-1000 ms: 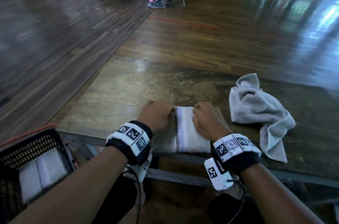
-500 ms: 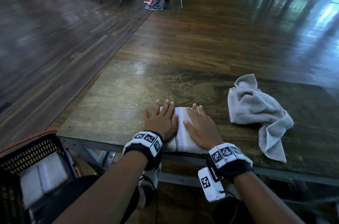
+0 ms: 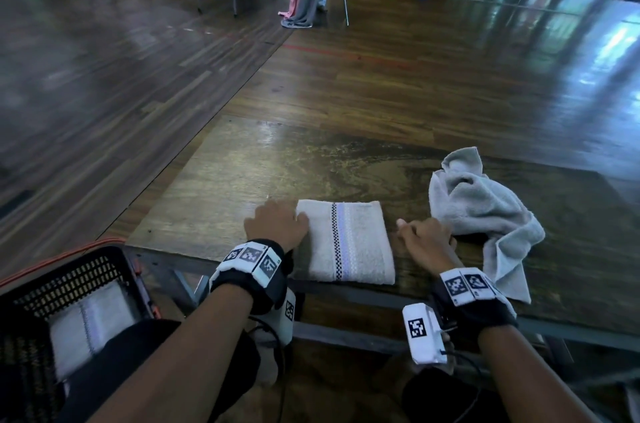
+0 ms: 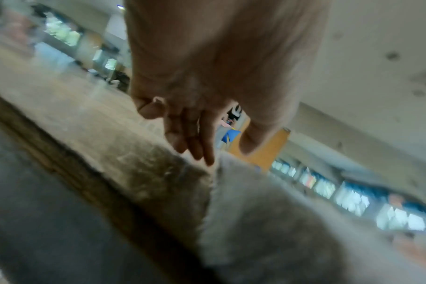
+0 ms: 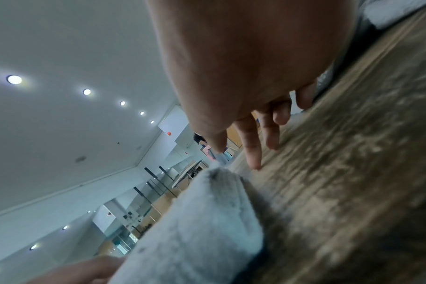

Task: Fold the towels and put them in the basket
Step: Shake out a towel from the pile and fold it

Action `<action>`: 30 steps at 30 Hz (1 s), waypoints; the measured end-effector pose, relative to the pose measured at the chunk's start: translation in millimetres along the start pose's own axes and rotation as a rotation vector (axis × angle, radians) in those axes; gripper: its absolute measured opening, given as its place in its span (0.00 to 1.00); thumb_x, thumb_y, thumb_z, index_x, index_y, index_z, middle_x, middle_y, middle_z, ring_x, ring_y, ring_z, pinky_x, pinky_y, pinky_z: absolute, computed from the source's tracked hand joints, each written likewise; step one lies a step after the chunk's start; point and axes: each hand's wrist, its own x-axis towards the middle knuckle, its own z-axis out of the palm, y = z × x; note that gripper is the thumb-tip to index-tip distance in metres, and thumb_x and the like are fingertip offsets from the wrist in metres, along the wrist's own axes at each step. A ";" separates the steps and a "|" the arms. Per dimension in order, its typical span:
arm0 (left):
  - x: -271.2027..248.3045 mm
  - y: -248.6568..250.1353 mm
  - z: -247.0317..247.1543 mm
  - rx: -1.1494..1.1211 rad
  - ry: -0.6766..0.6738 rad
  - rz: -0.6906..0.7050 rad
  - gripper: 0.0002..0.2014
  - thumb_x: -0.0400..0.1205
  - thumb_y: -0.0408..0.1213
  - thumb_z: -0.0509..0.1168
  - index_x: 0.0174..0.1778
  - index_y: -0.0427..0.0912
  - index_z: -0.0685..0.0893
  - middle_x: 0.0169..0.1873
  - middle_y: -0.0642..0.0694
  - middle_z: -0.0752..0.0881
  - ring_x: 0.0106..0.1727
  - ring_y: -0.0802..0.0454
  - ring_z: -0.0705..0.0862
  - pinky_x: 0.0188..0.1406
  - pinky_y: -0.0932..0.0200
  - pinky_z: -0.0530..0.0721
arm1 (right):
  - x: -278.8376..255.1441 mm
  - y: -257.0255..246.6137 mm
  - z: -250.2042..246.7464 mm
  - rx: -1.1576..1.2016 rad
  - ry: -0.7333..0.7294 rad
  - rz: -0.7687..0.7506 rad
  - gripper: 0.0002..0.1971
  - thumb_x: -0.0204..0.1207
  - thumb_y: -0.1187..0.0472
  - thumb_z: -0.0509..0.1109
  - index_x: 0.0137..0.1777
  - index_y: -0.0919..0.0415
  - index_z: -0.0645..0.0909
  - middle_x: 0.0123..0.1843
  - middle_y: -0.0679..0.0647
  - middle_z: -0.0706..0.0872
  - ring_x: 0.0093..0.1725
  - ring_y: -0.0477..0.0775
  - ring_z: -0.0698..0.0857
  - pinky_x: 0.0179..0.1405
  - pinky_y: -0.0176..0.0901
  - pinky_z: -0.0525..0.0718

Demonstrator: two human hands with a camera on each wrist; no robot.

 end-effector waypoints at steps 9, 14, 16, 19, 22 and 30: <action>-1.3 2.3 -3.7 -0.366 -0.239 -0.036 0.15 0.76 0.47 0.70 0.37 0.36 0.84 0.43 0.37 0.88 0.48 0.41 0.86 0.27 0.62 0.70 | 9.6 -16.5 13.0 0.086 -0.177 0.052 0.25 0.72 0.38 0.65 0.31 0.60 0.87 0.45 0.54 0.86 0.61 0.59 0.74 0.62 0.58 0.67; 1.1 6.9 -8.3 -0.696 -0.195 -0.139 0.15 0.77 0.40 0.67 0.26 0.42 0.74 0.25 0.48 0.79 0.27 0.53 0.77 0.23 0.62 0.69 | 13.1 -31.6 6.7 0.459 -0.207 0.052 0.17 0.74 0.47 0.67 0.30 0.59 0.80 0.34 0.55 0.84 0.36 0.54 0.80 0.39 0.45 0.72; -5.8 6.8 -12.0 -0.809 -0.159 -0.164 0.15 0.77 0.34 0.65 0.24 0.42 0.71 0.24 0.46 0.75 0.24 0.51 0.73 0.23 0.63 0.67 | 8.3 -41.4 3.0 0.560 -0.236 0.050 0.15 0.76 0.50 0.68 0.40 0.63 0.84 0.44 0.57 0.88 0.42 0.53 0.84 0.44 0.46 0.77; -23.6 2.2 -24.3 -1.009 -0.110 -0.201 0.11 0.77 0.29 0.64 0.29 0.41 0.75 0.30 0.42 0.78 0.30 0.48 0.76 0.28 0.60 0.72 | -10.2 -57.1 -3.3 0.773 -0.274 0.072 0.10 0.76 0.61 0.69 0.54 0.64 0.82 0.57 0.62 0.87 0.51 0.56 0.85 0.53 0.51 0.83; -50.7 -8.7 -53.0 -1.155 -0.127 -0.169 0.04 0.78 0.30 0.66 0.47 0.38 0.84 0.43 0.42 0.86 0.42 0.46 0.83 0.36 0.58 0.80 | -43.0 -69.7 -16.7 0.979 -0.272 0.061 0.22 0.74 0.71 0.70 0.68 0.71 0.74 0.62 0.67 0.84 0.57 0.62 0.84 0.58 0.55 0.82; -150.4 -38.5 -147.8 -1.233 -0.159 0.022 0.04 0.77 0.29 0.67 0.45 0.39 0.85 0.35 0.46 0.89 0.33 0.53 0.86 0.24 0.63 0.81 | -147.6 -105.9 -85.2 1.117 -0.508 -0.149 0.18 0.72 0.72 0.68 0.62 0.76 0.79 0.54 0.67 0.86 0.54 0.64 0.84 0.57 0.58 0.81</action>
